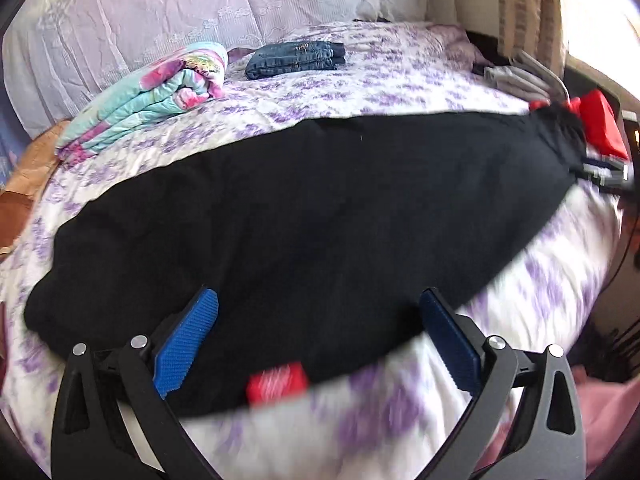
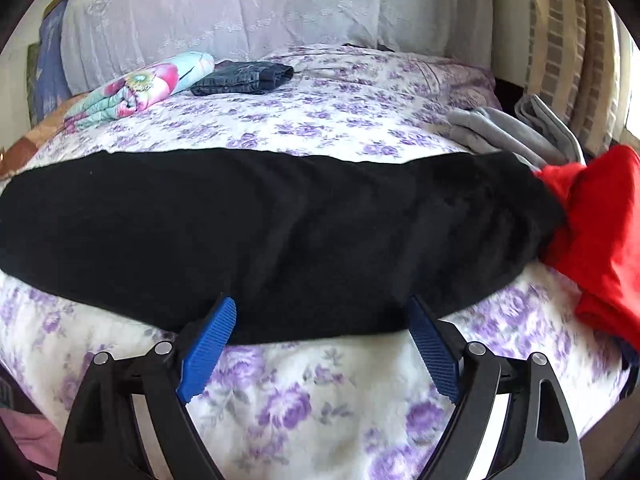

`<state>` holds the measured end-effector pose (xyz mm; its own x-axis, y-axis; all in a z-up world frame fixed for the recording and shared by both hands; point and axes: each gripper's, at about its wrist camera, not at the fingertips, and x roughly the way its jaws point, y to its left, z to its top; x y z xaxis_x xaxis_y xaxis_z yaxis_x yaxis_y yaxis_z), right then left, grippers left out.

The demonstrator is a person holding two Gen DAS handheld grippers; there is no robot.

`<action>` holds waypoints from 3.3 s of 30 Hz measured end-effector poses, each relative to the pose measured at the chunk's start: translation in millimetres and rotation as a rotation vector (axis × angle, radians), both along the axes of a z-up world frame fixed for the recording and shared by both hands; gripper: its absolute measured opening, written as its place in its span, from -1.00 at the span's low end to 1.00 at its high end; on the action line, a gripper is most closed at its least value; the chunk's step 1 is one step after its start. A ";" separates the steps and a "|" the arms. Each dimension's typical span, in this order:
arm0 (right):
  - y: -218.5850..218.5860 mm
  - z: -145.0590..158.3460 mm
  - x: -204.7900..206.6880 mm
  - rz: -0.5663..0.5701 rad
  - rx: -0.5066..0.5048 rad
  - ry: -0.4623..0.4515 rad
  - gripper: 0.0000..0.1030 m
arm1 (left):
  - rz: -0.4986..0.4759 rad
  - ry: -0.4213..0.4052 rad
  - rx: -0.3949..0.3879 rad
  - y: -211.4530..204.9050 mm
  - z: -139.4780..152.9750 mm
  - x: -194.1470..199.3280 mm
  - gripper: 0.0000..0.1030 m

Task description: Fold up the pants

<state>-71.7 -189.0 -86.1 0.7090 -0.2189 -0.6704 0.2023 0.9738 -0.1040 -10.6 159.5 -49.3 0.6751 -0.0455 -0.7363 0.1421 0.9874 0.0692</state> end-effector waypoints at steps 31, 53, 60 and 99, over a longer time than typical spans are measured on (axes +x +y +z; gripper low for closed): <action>134.2 3.8 -2.0 0.287 -0.062 -0.094 0.72 | -0.039 0.003 -0.113 -79.6 26.3 29.6 0.91; -85.4 7.4 -31.6 -0.328 0.246 -0.193 0.73 | 0.071 0.083 -0.136 -143.5 -17.4 111.5 0.92; -136.6 6.7 -11.1 -0.351 0.420 -0.246 0.73 | 0.070 0.074 -0.154 -142.1 -17.4 114.0 0.92; 191.0 8.2 76.7 0.390 -0.369 -0.154 -0.75 | 0.235 -0.122 -0.378 -7.5 19.2 53.9 0.92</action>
